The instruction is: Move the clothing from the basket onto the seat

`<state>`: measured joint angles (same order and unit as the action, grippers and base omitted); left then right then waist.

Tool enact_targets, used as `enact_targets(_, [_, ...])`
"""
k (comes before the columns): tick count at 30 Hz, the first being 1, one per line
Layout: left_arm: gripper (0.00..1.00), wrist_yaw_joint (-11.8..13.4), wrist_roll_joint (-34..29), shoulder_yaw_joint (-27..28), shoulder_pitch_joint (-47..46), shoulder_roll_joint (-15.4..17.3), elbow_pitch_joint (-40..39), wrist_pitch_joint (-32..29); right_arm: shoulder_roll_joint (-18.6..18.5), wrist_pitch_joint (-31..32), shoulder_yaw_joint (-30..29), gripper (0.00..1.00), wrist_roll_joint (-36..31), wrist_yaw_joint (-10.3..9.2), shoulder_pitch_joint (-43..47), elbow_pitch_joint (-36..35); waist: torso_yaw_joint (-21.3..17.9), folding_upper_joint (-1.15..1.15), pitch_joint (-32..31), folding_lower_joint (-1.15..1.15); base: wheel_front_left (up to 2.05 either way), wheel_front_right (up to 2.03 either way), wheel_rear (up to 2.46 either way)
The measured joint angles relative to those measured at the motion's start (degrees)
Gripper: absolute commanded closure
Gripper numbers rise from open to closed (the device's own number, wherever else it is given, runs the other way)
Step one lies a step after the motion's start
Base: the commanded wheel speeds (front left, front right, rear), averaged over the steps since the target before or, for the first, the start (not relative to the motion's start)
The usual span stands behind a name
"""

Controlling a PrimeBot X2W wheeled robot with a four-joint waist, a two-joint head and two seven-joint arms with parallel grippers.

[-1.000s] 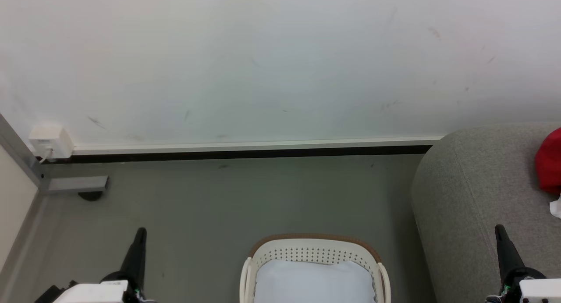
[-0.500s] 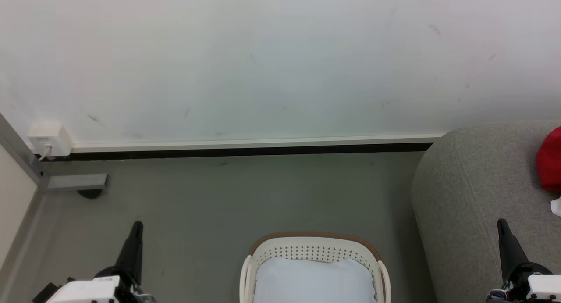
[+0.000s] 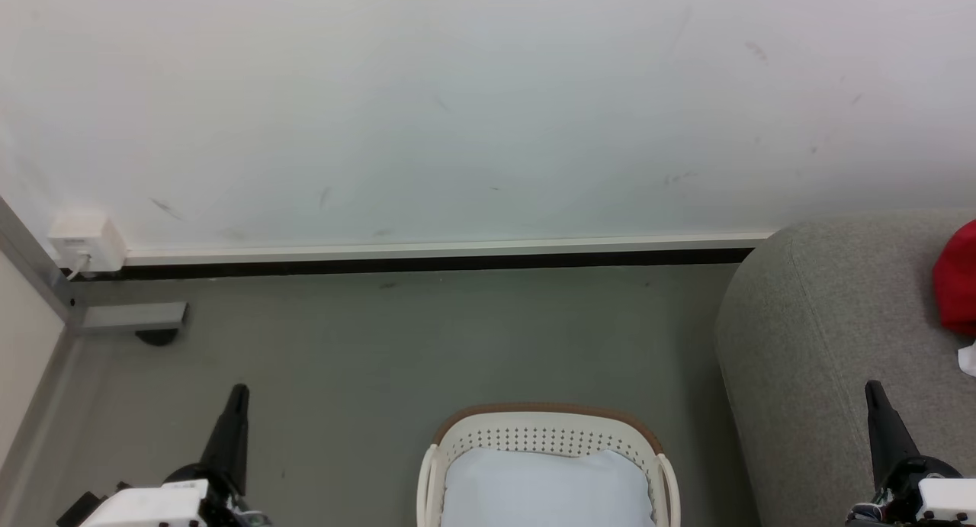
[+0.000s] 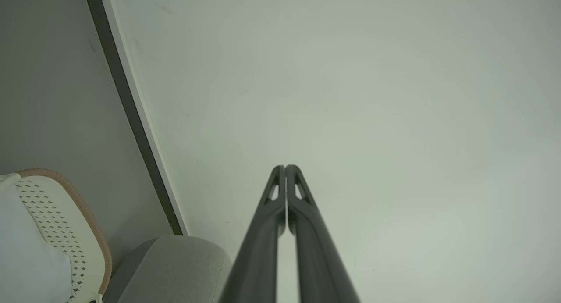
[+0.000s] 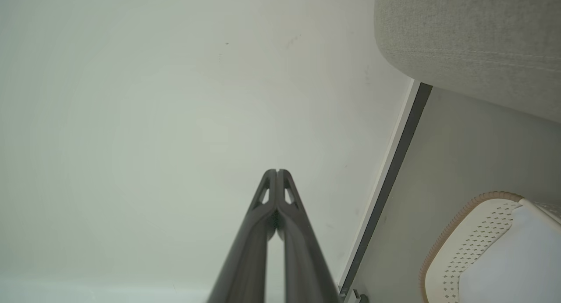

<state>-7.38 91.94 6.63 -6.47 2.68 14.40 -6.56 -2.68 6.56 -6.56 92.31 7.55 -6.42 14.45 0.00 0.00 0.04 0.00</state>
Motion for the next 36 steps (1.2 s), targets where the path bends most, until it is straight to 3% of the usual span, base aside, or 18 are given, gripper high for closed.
enact_targets(36, [1.0, 0.0, 0.01, 0.0, 0.0, 0.0, 0.0, 0.0, 0.0, 0.0, 0.0, 1.0, 0.01, 0.0, -0.01, 0.0, 0.0, 0.0, 0.0, 0.0, 0.0, 0.0, 0.0])
